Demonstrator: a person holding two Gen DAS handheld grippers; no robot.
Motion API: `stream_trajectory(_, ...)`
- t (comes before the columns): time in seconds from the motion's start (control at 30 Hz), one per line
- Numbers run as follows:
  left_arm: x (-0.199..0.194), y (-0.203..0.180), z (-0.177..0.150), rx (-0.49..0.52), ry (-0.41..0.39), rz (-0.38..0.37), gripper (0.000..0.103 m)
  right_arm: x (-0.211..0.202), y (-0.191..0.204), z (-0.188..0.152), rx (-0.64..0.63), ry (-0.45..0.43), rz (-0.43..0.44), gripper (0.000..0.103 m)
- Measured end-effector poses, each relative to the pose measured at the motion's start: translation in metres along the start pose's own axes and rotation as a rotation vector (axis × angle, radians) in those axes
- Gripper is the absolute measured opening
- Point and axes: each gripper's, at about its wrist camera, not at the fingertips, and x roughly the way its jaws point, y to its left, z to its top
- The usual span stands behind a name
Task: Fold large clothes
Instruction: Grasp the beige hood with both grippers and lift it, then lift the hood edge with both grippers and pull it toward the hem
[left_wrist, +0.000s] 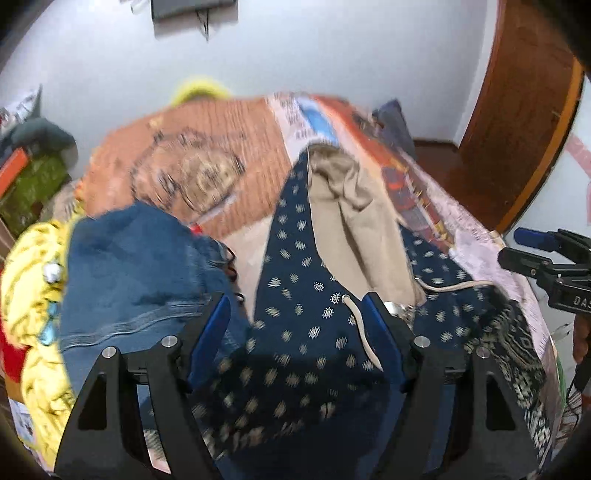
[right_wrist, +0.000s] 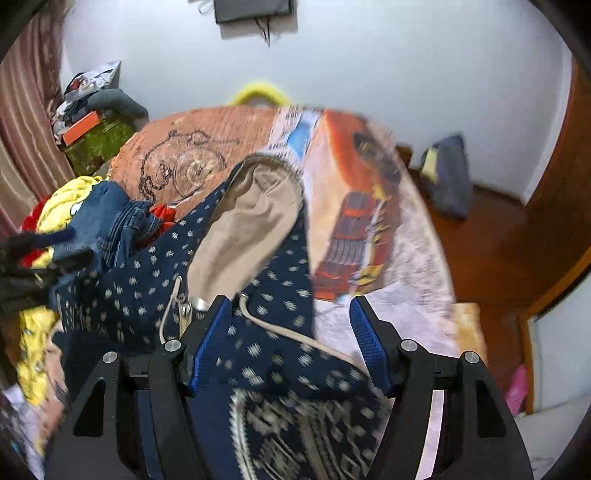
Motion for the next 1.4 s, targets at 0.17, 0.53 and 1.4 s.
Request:
stream_trajectory(0.17, 0.052, 0.005, 0.014, -0.066, 0.069, -0.028, 0.073, 0.057, -0.015, 0.015, 0.126, 0.102, 0.094, 0.063)
stream_trajectory(0.53, 0.126, 0.008, 0.037, -0.112, 0.138, -0.007, 0.073, 0.144, -0.042, 0.028, 0.215, 0.244, 0.095, 0.063)
stream_trajectory(1.4, -0.002, -0.022, 0.024, 0.014, -0.024, -0.177, 0.008, 0.015, 0.011, 0.004, -0.065, 0.009, 0.135, 0.01)
